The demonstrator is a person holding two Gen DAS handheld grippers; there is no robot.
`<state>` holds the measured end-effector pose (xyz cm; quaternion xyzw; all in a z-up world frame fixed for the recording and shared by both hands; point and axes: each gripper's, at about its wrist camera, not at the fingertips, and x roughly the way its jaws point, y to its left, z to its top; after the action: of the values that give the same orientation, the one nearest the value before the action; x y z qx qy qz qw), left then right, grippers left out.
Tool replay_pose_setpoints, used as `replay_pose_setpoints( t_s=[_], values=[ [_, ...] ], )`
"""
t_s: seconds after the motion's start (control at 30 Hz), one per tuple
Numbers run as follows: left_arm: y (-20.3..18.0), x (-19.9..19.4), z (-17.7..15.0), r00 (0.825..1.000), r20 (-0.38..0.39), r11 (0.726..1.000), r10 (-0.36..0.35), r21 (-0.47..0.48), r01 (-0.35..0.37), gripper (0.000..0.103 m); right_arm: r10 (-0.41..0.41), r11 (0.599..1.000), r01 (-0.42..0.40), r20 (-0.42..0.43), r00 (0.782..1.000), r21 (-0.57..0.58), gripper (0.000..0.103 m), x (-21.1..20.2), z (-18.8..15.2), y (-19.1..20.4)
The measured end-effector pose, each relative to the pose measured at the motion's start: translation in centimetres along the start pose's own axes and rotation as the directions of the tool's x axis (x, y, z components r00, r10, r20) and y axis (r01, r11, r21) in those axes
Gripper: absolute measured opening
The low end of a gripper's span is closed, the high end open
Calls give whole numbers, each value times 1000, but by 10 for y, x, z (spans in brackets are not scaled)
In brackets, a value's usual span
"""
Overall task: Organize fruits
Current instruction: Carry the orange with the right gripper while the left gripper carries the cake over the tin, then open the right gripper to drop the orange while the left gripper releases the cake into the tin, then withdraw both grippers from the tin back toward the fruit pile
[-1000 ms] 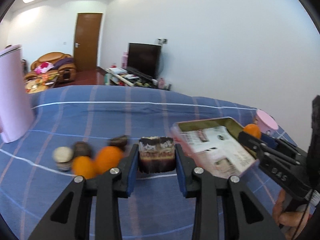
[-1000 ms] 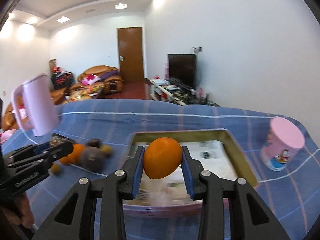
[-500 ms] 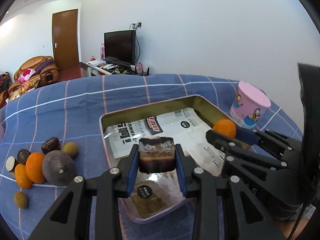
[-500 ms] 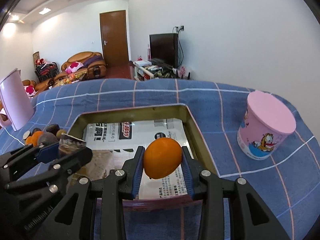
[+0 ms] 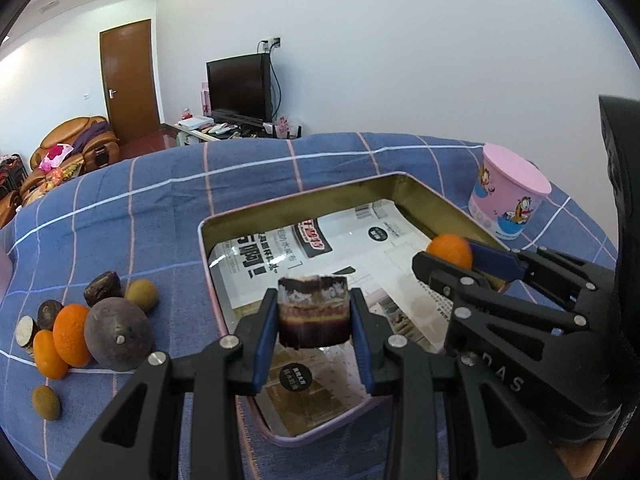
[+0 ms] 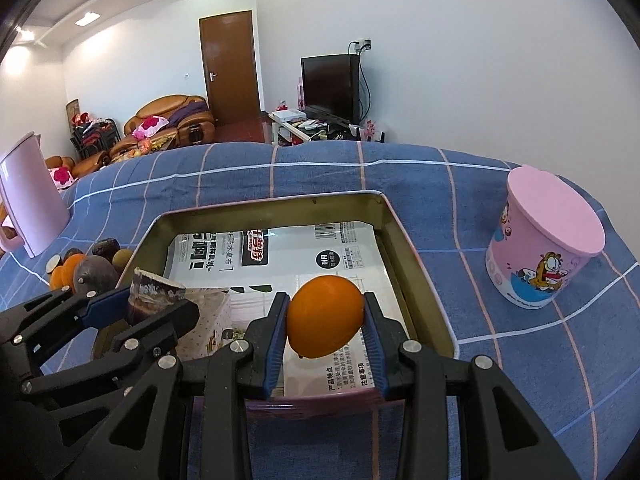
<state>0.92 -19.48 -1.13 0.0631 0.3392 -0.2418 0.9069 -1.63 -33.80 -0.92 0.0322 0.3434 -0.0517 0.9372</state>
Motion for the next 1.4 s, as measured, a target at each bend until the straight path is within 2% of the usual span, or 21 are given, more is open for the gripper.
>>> replay_pose_setpoints(
  t_s=[0.07, 0.13, 0.2, 0.3, 0.37, 0.43, 0.5, 0.53, 0.63, 0.83, 1.0, 1.2, 1.4],
  values=[
    [2, 0, 0, 1000, 1, 1000, 8, -10, -8, 36, -4, 1000, 4, 4, 1000, 4, 42, -1, 0, 0],
    [5, 0, -1, 1000, -1, 1000, 2, -25, -2, 36, -21, 1000, 21, 8, 1000, 11, 53, -3, 1, 0],
    [7, -2, -1, 1000, 4, 999, -4, -32, 4, 37, -21, 999, 21, 17, 1000, 28, 58, -5, 1, -3],
    [5, -12, -3, 999, 50, 1000, 17, -23, -16, 39, -8, 998, 5, 61, 998, 58, 59, -13, 2, -7],
    [1, -25, -4, 991, 122, 998, 57, -5, -56, 55, -30, 998, 24, 110, 993, 59, 59, -21, 4, -6],
    [2, -35, -5, 978, 176, 994, 113, -14, -113, 81, -65, 997, 56, 154, 986, 58, 60, -29, 4, -5],
    [9, -43, -3, 970, 209, 992, 126, -48, -118, 96, -85, 995, 75, 190, 978, 63, 60, -34, 4, -5],
    [14, -47, -3, 967, 221, 991, 124, -75, -110, 100, -97, 994, 85, 213, 972, 66, 61, -38, 4, -5],
    [24, -52, -3, 961, 233, 986, 150, -112, -127, 100, -139, 990, 126, 257, 956, 67, 66, -43, 3, -4],
    [39, -55, -8, 943, 232, 969, 238, -121, -215, 100, -174, 984, 156, 293, 940, 83, 66, -50, 2, -5],
    [51, -52, -12, 937, 220, 960, 270, -138, -244, 100, -213, 976, 189, 310, 927, 104, 66, -55, 0, -4],
    [64, -56, -18, 942, 205, 960, 264, -149, -236, 100, -254, 964, 215, 308, 917, 155, 67, -60, -5, -7],
    [73, -61, -23, 945, 198, 961, 262, -144, -237, 100, -266, 959, 221, 302, 915, 176, 67, -68, -13, 0]
  ],
)
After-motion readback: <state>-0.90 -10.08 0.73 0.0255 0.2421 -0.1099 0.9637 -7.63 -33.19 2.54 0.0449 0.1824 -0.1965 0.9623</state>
